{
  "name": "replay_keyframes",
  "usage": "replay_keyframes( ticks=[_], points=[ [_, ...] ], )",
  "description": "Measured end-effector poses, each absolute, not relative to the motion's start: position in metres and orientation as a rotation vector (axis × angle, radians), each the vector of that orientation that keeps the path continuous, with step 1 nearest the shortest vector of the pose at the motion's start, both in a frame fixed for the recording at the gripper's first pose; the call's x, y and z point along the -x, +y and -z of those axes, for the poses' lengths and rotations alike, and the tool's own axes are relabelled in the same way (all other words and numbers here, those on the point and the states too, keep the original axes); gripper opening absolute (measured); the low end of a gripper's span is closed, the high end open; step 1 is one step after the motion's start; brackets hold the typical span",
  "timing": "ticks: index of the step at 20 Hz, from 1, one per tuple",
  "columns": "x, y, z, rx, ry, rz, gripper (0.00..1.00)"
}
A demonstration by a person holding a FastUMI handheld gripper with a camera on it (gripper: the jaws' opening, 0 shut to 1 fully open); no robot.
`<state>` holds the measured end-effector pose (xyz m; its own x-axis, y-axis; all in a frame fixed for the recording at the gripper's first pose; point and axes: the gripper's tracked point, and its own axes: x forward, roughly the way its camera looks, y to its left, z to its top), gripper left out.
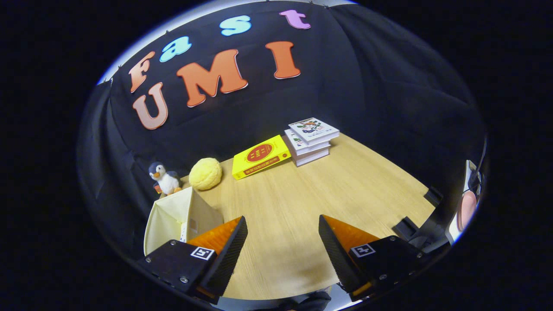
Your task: Open the storage box then place both shoes into the box .Put the left shoe in first, then the right shoe, with the right side of both shoes facing outward in a uniform manner.
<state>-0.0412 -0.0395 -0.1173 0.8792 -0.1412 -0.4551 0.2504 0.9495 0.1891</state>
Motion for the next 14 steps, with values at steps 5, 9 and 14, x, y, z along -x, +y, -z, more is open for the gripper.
replay_keyframes(
  ticks=[5, 9, 14],
  points=[
    [0.04, -0.106, 0.107, -0.282, 0.439, 0.241, 0.99],
    [0.032, -0.154, 0.092, -0.275, 0.419, 0.228, 0.99],
    [0.01, -0.205, 0.073, -0.23, 0.368, 0.197, 0.98]
  ],
)
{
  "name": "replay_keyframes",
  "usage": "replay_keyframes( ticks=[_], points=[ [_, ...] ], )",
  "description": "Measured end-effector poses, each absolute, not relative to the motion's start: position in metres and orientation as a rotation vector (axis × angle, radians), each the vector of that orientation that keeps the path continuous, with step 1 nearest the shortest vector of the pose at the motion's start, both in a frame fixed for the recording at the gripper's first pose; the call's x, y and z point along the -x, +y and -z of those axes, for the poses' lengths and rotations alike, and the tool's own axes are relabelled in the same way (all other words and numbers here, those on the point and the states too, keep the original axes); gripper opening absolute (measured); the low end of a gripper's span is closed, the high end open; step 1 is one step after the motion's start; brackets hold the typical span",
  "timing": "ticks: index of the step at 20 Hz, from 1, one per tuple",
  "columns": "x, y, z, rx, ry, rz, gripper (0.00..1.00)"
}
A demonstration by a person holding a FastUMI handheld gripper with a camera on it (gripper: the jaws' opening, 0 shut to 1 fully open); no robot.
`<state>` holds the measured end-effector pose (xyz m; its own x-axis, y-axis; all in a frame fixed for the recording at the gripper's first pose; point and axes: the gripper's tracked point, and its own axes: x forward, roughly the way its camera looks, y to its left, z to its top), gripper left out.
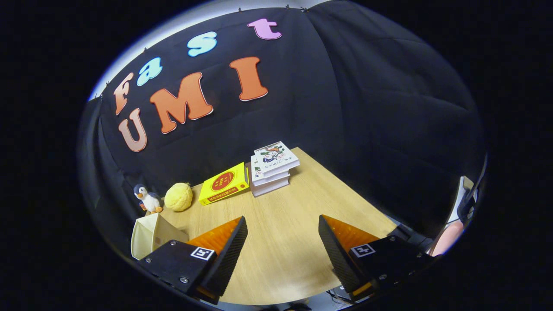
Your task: Open the storage box then place both shoes into the box .Put the left shoe in first, then the right shoe, with the right side of both shoes facing outward in a uniform manner.
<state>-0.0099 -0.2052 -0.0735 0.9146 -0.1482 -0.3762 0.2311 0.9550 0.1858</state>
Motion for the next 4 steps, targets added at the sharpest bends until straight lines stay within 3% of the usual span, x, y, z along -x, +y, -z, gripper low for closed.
replay_keyframes(
  ticks=[4],
  points=[
    [-0.005, -0.221, 0.085, -0.231, 0.384, 0.164, 0.98]
  ],
)
